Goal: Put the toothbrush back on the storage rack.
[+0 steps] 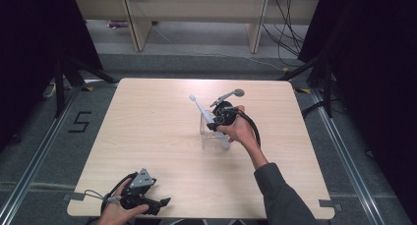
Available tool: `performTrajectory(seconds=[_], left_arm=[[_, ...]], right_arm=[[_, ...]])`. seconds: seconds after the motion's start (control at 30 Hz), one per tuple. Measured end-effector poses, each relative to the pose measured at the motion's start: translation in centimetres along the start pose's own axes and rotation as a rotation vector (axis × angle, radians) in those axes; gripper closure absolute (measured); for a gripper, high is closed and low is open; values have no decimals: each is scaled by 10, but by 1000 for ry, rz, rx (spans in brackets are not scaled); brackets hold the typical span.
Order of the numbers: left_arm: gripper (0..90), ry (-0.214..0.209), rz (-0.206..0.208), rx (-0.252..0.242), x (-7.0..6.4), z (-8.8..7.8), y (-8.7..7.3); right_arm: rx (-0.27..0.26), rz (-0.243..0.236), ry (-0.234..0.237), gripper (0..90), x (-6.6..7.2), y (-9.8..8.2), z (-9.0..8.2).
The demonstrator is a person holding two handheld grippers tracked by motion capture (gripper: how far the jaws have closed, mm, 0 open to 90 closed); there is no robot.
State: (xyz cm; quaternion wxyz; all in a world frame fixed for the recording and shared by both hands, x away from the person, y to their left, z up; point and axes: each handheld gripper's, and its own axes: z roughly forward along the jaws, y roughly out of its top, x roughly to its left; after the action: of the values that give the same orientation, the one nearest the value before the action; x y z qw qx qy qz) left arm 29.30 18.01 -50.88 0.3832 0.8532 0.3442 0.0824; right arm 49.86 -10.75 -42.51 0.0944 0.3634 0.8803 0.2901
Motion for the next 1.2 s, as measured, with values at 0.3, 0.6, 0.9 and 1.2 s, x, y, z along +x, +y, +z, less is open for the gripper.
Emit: performTrajectory(seconds=[0.3,0.6,0.9,1.2], left_arm=[[149,5,13,13,1,0,0],[149,17,13,13,2,0,0],[149,11,-2,0,1,0,0],[149,12,-3,-1,1,0,0]], right_arm=[[-108,-18,12,537,0,-1,-18],[-156,-67,34,461,0,-5,-35],[-218,-61,34,405,-1,-13,-45],[-247,-63,28,363,0,-18,-58]])
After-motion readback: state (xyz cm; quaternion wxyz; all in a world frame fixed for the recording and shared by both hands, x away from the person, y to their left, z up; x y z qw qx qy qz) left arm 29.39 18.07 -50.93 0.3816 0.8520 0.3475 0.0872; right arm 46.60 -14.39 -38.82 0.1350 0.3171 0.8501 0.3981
